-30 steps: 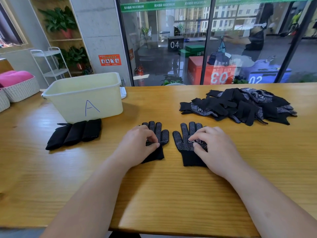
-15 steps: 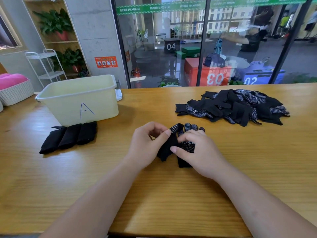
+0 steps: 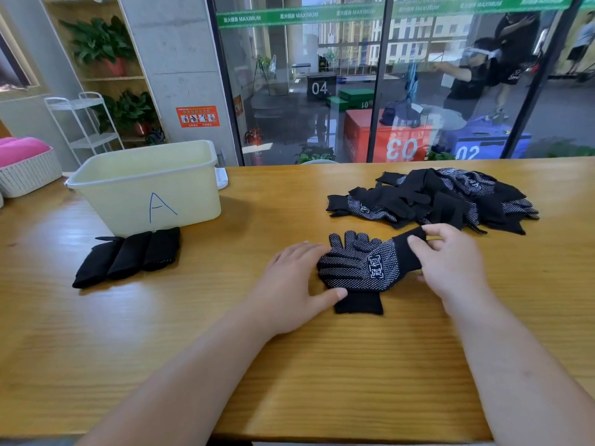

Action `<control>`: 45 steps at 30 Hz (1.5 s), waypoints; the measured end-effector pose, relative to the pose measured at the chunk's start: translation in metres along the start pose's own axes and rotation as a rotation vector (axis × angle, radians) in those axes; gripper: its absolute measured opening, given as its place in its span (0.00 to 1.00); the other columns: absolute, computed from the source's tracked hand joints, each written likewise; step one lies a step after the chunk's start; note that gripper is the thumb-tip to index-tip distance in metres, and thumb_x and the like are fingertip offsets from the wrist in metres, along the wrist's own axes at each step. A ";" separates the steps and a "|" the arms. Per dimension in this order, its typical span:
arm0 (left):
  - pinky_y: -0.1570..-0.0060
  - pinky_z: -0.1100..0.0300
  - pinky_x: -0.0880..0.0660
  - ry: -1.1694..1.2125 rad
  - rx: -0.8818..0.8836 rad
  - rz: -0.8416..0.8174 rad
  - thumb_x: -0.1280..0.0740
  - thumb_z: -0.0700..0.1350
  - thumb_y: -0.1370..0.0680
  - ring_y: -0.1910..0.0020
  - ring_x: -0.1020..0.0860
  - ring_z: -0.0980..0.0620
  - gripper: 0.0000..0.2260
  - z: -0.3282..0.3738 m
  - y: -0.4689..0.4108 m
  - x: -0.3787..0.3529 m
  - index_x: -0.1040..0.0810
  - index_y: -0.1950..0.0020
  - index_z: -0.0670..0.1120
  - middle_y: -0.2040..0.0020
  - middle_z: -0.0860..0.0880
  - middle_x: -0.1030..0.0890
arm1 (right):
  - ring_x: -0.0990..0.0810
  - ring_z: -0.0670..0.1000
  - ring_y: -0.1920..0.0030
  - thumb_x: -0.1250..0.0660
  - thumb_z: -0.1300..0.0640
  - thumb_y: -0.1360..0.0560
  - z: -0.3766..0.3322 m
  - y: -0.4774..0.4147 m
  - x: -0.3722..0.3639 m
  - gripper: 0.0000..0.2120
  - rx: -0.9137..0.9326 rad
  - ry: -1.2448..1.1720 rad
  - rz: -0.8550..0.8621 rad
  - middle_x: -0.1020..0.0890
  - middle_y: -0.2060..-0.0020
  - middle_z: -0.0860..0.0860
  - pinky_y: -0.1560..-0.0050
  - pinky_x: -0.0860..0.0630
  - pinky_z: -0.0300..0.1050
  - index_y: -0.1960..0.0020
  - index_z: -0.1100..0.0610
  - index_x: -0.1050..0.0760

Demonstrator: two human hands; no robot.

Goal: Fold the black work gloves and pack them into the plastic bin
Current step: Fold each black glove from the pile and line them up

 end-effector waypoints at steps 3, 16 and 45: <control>0.16 0.47 0.49 -0.100 -0.053 -0.044 0.39 0.75 0.24 0.15 0.46 0.56 0.41 0.004 0.000 -0.003 0.40 0.15 0.57 0.17 0.58 0.36 | 0.13 0.51 0.53 0.27 0.48 0.20 0.003 -0.001 -0.001 0.11 0.041 0.051 0.018 0.13 0.48 0.46 0.54 0.14 0.61 0.38 0.42 0.22; 0.17 0.44 0.47 -0.142 -0.006 -0.071 0.41 0.80 0.26 0.17 0.41 0.51 0.43 -0.019 0.008 0.010 0.38 0.16 0.58 0.21 0.56 0.30 | 0.13 0.46 0.44 0.25 0.49 0.20 -0.022 0.007 0.013 0.08 0.169 -0.213 0.067 0.12 0.47 0.45 0.41 0.16 0.60 0.41 0.43 0.18; 0.19 0.49 0.40 0.108 0.011 -0.104 0.26 0.72 0.29 0.20 0.40 0.60 0.49 -0.028 0.008 0.018 0.42 0.15 0.57 0.24 0.60 0.27 | 0.19 0.48 0.44 0.30 0.45 0.19 -0.046 0.035 -0.043 0.11 0.820 0.730 -0.480 0.15 0.47 0.41 0.48 0.20 0.53 0.37 0.37 0.20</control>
Point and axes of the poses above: each hand's wrist, its own y-axis away from the middle knuckle, its own x-axis out of the back of the hand, z = x × y, the point moved 1 cm from there along -y, towards the middle knuckle
